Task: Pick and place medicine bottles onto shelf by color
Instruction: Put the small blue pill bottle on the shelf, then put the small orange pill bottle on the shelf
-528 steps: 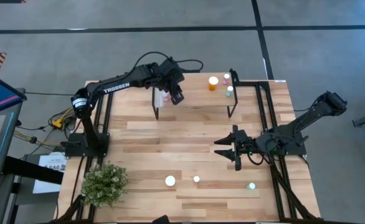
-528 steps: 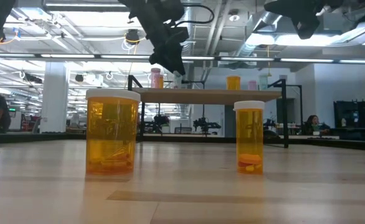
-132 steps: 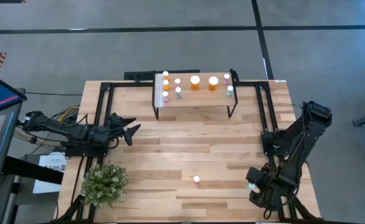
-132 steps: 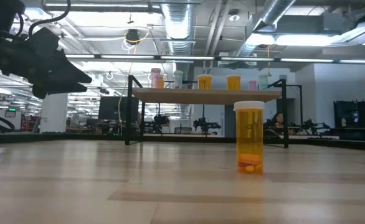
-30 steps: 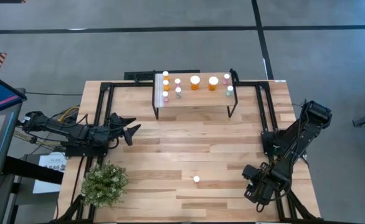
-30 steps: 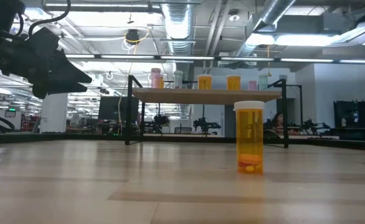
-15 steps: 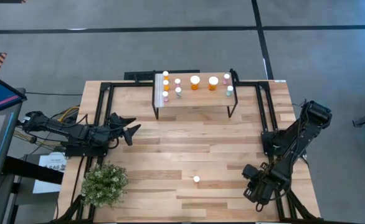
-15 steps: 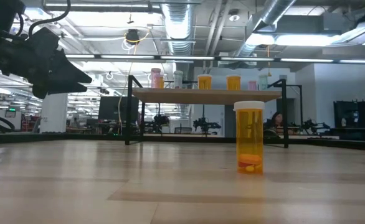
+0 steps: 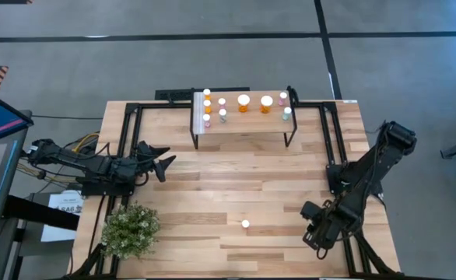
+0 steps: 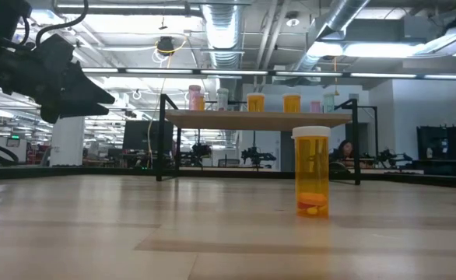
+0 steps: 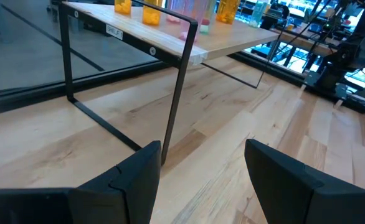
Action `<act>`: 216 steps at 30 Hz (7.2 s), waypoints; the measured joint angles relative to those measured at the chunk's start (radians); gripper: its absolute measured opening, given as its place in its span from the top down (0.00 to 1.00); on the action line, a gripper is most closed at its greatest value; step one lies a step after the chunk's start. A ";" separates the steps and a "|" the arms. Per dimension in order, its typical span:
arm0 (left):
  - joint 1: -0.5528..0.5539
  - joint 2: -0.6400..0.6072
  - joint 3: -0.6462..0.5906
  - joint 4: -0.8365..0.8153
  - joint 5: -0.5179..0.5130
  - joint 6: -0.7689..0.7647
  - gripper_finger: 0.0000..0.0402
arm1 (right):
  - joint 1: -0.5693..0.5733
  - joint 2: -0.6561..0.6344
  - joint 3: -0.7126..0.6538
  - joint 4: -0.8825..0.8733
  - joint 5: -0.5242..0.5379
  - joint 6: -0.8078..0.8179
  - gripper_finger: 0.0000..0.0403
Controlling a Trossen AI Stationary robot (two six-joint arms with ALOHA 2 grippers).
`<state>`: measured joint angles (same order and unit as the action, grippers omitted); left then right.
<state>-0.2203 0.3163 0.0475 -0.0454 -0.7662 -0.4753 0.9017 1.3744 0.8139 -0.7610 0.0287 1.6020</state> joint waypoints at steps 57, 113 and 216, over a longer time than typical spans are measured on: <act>0.000 0.026 0.000 0.001 0.003 0.000 0.45 | -1.234 0.155 0.760 -0.472 0.019 -1.592 0.65; 0.000 0.026 0.000 0.001 0.003 0.000 0.45 | -1.409 0.348 0.850 -0.458 0.023 -1.741 0.60; 0.000 0.026 0.000 0.001 0.003 0.000 0.45 | -0.510 -1.025 -0.543 0.727 0.636 -1.512 0.39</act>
<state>-0.2202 0.3421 0.0471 -0.0442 -0.7634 -0.4752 0.3915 0.3494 0.2705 -0.0342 0.6646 0.0900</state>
